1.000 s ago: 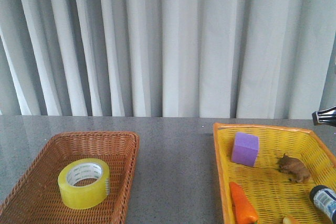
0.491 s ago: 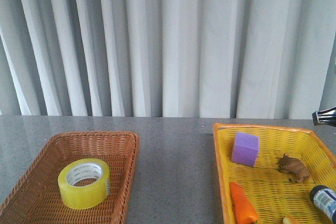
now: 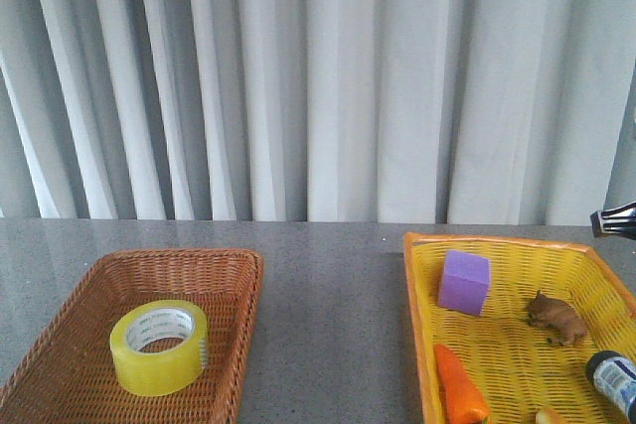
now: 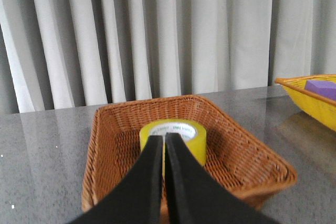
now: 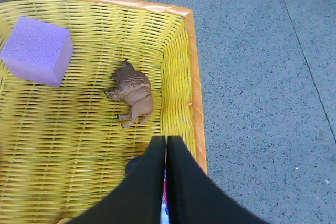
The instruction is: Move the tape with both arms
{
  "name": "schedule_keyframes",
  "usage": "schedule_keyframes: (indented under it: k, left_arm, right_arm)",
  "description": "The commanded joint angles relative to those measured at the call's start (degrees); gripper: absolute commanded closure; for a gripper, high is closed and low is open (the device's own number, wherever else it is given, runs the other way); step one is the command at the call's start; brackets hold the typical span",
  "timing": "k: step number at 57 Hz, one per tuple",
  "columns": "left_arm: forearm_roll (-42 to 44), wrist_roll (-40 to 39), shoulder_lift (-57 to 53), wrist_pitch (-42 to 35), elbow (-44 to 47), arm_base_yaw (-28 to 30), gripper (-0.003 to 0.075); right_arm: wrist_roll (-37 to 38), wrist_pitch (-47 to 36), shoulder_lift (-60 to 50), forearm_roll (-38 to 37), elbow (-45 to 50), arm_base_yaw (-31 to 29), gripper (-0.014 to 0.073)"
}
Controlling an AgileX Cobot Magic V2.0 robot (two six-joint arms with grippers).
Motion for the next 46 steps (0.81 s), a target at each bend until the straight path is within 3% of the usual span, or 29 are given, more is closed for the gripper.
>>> schedule_keyframes:
  k: [1, 4, 11, 17, 29, 46]
  left_arm:
    - [-0.2, -0.1, -4.2, -8.1, 4.4, 0.1, 0.0727]
    - [-0.2, -0.1, -6.8, -9.0, 6.9, 0.3, 0.0727]
    - [-0.1, 1.2, -11.7, -1.0, 6.5, 2.4, 0.0727]
    - [-0.1, 2.1, -11.4, 1.5, 6.5, 5.8, 0.0727]
    - [-0.1, 2.1, -11.4, 2.9, 6.5, 9.7, 0.0727]
    - [-0.1, 2.0, -11.4, 2.9, 6.5, 10.0, 0.0727]
  right_arm:
    - [-0.2, -2.9, -2.0, -1.2, -1.6, -0.4, 0.0601]
    - [-0.2, -2.9, -2.0, -1.2, -1.6, -0.4, 0.0601]
    - [-0.2, -2.9, -2.0, -1.2, -1.6, -0.4, 0.0601]
    - [-0.2, -2.9, -2.0, -1.2, -1.6, -0.4, 0.0601]
    - [-0.2, -2.9, -2.0, -1.2, -1.6, -0.4, 0.0601]
    - [-0.2, -2.9, -2.0, -1.2, -1.6, -0.4, 0.0601]
